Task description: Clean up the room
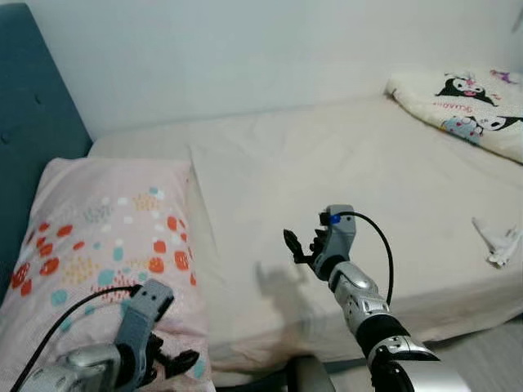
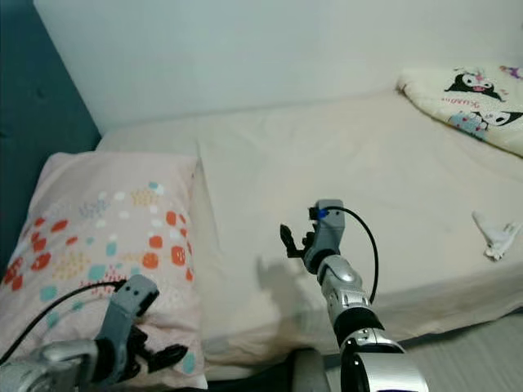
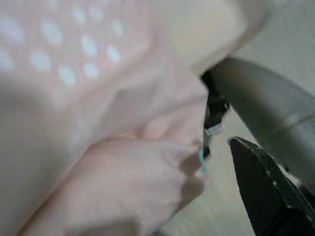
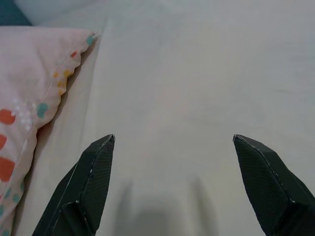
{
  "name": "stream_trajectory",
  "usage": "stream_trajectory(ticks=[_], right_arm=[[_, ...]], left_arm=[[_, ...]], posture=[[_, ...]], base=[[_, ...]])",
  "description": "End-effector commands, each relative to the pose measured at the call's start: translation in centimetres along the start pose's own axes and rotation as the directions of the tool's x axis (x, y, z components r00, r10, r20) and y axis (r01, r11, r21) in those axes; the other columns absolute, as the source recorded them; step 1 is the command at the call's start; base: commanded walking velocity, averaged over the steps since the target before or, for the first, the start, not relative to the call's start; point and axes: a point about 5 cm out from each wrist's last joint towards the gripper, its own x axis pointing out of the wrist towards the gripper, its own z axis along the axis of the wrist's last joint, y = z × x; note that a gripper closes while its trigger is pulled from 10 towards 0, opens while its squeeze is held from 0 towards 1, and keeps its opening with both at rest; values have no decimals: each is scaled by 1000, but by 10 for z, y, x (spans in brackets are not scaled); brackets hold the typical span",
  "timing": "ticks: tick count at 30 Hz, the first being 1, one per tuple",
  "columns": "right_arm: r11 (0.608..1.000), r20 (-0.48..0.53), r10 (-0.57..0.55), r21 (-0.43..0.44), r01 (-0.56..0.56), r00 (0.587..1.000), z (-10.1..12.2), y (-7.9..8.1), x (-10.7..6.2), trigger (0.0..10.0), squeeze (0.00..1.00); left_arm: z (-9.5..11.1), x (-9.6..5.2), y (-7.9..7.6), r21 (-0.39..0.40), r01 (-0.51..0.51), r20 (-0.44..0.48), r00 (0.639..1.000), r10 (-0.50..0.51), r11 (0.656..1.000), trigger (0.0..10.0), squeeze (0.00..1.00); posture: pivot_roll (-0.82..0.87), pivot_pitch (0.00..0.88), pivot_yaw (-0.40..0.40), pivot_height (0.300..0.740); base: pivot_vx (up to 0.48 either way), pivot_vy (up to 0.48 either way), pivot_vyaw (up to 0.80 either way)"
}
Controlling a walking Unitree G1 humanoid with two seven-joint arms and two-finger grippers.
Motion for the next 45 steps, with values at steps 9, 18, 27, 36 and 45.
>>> stream_trajectory(ticks=[9, 18, 27, 36, 45], right_arm=[[1000, 0, -11, 21, 11, 1000, -4, 1, -1, 10000, 0], [1000, 6, -15, 25, 15, 1000, -3, 1, -1, 10000, 0], [1000, 2, -19, 24, 19, 1000, -3, -1, -2, 10000, 0], [1000, 19, -18, 22, 17, 1000, 0, -1, -1, 10000, 0], [1000, 46, -10, 8, 10, 999, 2, -3, -3, 10000, 0]], left_arm=[[-41, -39, -1, 380, 179, -406, 914, -10, 908, 10000, 0], [-58, -52, -13, 346, 265, -570, 821, -23, 900, 10000, 0], [-39, -74, -11, 405, 325, -531, 844, -70, 855, 10000, 0], [-11, -98, -19, 582, 403, -499, 863, -82, 706, 10000, 0], [58, -99, -20, 670, 167, -59, 983, -173, 723, 10000, 0]], posture=[[-101, 0, -1, 606], [-105, 0, 6, 606], [-105, 0, -2, 606], [-106, 0, 1, 606], [-109, 0, -1, 635]], base=[[0, 0, 0], [0, 0, 0], [0, 0, 0], [0, 0, 0], [0, 0, 0]])
